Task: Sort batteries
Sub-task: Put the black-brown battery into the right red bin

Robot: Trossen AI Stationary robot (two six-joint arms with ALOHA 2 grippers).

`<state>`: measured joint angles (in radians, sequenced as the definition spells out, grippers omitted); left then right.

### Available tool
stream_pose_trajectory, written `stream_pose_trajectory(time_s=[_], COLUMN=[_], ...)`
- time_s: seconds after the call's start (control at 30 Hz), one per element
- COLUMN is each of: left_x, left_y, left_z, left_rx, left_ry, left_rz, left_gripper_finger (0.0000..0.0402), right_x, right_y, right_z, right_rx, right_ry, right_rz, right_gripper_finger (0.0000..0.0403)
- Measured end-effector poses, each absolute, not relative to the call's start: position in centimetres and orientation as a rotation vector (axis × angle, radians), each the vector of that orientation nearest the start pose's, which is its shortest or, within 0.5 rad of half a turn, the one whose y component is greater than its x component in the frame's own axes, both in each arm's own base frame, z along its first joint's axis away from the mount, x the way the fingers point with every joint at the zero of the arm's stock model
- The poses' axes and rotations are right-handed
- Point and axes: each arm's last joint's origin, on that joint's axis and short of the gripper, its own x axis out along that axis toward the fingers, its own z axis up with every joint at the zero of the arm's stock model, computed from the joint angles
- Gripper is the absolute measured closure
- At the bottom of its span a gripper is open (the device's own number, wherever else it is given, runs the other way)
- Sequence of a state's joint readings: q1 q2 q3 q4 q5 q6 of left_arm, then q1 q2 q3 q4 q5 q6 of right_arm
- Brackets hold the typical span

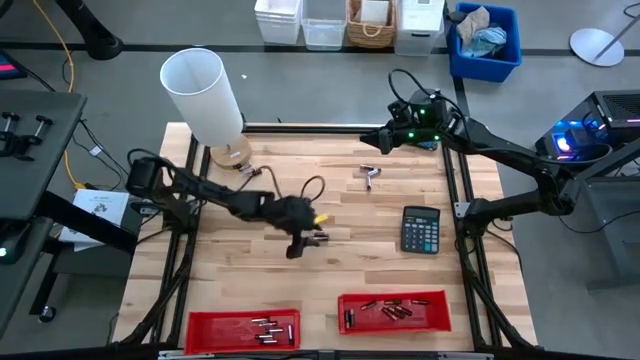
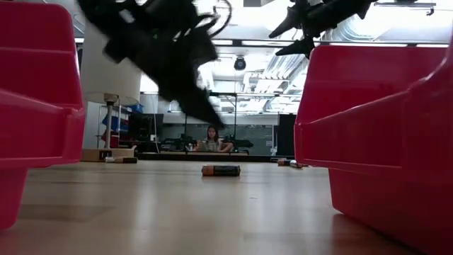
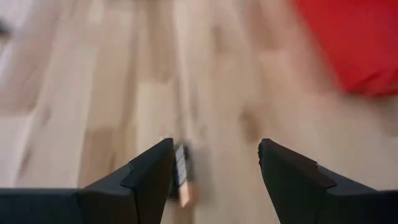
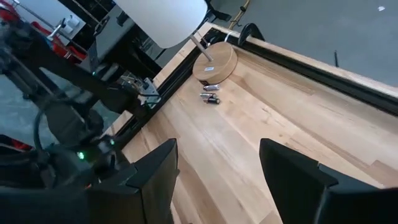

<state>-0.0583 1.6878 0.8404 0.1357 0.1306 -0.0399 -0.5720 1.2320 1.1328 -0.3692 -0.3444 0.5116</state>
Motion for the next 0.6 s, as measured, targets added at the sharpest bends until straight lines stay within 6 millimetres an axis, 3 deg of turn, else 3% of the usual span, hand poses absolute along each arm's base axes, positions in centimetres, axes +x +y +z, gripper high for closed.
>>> stream_pose_trajectory(time_s=[0.13, 0.6], left_x=[32.5, 33.4], left_y=[-2.8, -4.7], left_z=[14.2, 11.3], left_rx=[-0.009, 0.101], left_ry=[0.694, 0.747], left_rz=[-0.066, -0.071], left_gripper_finger=[0.0179, 0.0179], right_x=[23.0, 22.9], right_y=[-13.7, -13.8], right_z=[34.5, 34.3], right_rx=[0.703, 0.687], right_ry=[0.358, 0.369], right_rz=[-0.343, -0.383], right_gripper_finger=[0.0181, 0.0181])
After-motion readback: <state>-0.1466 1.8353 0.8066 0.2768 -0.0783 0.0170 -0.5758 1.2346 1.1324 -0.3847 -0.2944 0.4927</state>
